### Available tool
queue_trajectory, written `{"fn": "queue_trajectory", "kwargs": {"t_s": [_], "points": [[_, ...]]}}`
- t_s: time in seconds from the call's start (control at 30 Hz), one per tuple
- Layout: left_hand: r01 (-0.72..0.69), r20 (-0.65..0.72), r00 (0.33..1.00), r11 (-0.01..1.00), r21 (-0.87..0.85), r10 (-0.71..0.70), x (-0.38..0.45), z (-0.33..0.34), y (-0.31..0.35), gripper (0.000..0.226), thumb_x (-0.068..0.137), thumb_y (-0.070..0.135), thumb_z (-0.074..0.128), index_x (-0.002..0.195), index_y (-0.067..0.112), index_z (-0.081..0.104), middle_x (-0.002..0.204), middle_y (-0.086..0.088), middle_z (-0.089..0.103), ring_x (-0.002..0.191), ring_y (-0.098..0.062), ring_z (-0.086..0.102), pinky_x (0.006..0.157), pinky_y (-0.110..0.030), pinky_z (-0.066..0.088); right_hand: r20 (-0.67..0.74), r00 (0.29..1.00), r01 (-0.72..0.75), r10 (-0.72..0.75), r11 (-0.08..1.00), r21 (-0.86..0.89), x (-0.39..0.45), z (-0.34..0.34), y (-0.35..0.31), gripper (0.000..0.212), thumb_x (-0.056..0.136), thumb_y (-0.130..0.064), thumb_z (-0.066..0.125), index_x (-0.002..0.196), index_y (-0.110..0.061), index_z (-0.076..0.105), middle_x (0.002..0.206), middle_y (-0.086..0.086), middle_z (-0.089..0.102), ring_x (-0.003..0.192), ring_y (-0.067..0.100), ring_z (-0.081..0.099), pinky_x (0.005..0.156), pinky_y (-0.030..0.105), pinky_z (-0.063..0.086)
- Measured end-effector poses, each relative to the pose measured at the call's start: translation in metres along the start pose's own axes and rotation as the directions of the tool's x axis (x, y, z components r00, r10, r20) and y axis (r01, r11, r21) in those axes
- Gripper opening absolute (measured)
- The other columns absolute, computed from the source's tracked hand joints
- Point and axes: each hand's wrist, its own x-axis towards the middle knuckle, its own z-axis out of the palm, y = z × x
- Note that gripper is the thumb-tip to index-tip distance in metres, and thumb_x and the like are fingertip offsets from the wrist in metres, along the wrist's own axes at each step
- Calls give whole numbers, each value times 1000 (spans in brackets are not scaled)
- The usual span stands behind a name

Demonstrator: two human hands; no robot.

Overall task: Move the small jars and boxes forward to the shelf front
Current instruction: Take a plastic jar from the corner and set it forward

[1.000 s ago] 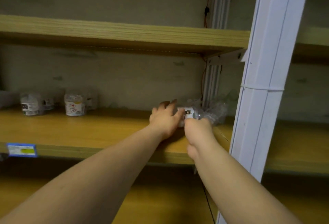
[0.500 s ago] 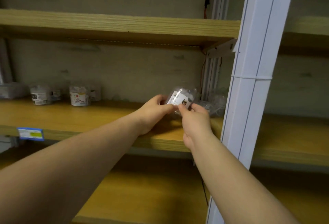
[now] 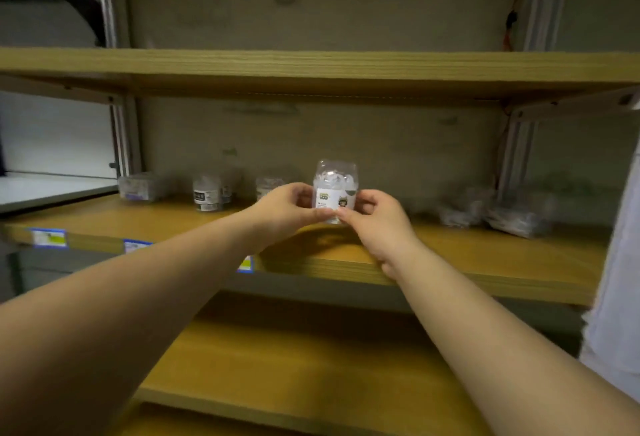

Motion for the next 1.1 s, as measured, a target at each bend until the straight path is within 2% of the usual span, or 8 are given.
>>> {"fn": "queue_trajectory", "kwargs": {"t_s": [0.17, 0.3, 0.5, 0.67, 0.8, 0.93, 1.0, 1.1], "points": [[-37, 8, 999, 996, 77, 36, 8, -90, -63, 38, 85, 28, 78, 118, 18, 64, 105, 6, 72, 91, 0, 66, 74, -13, 49, 2, 1000, -26, 26, 996, -84, 21, 112, -15, 42, 88, -15, 74, 126, -14, 57, 121, 2, 69, 105, 15, 66, 90, 30, 54], [-38, 51, 998, 994, 100, 33, 26, -108, -100, 51, 81, 35, 80, 125, 19, 60, 108, 9, 70, 97, -3, 64, 80, -20, 48, -3, 999, -43, 43, 976, -215, 32, 140, -15, 45, 87, -14, 75, 127, -13, 56, 117, -1, 68, 104, 14, 67, 84, 24, 52], [-67, 55, 997, 979, 192, 58, 35, -106, -107, 50, 82, 35, 79, 125, 22, 57, 109, 8, 67, 97, -8, 62, 81, -27, 46, 57, 996, -55, 75, 955, -293, 43, 140, 1, 56, 79, -25, 79, 129, -20, 54, 126, 0, 67, 108, 14, 69, 97, 41, 55], [-112, 44, 994, 943, 314, 103, 36, -103, -105, 45, 84, 33, 77, 124, 20, 59, 117, 3, 68, 99, -13, 61, 84, -27, 44, 88, 990, -82, 112, 953, -291, 43, 137, -3, 52, 87, -11, 74, 134, -15, 51, 131, 3, 64, 114, 12, 65, 102, 35, 52], [-110, 29, 994, 952, 287, 106, 36, -103, -107, 51, 80, 40, 79, 124, 22, 59, 119, 2, 69, 106, -16, 64, 95, -38, 51, -20, 994, -110, 109, 948, -299, 41, 141, -5, 43, 89, -4, 69, 129, -3, 54, 126, 13, 67, 109, 19, 67, 97, 30, 52], [-152, -108, 976, 946, 285, 189, 28, -106, -100, 66, 79, 57, 71, 130, 18, 55, 124, -8, 60, 114, -28, 59, 100, -47, 49, -156, 986, -101, 50, 936, -336, 35, 139, -5, 45, 93, -15, 66, 135, -5, 54, 131, 11, 64, 118, 21, 63, 102, 30, 47], [-187, -189, 948, 926, 327, 258, 15, -107, -90, 72, 86, 47, 70, 144, 14, 44, 136, -12, 45, 129, -31, 43, 111, -46, 38, -218, 976, -81, 15, 951, -298, 30, 134, -10, 39, 95, -17, 62, 133, -8, 56, 129, 8, 65, 114, 16, 63, 97, 24, 46], [-331, -208, 863, 827, 455, 460, -9, -102, -76, 55, 90, 29, 69, 139, 12, 50, 128, -9, 41, 125, -27, 36, 105, -38, 33, -252, 966, -83, 52, 990, -111, 21, 114, -17, 35, 97, -12, 59, 131, -8, 57, 128, 7, 64, 108, 9, 60, 91, 18, 42]]}}
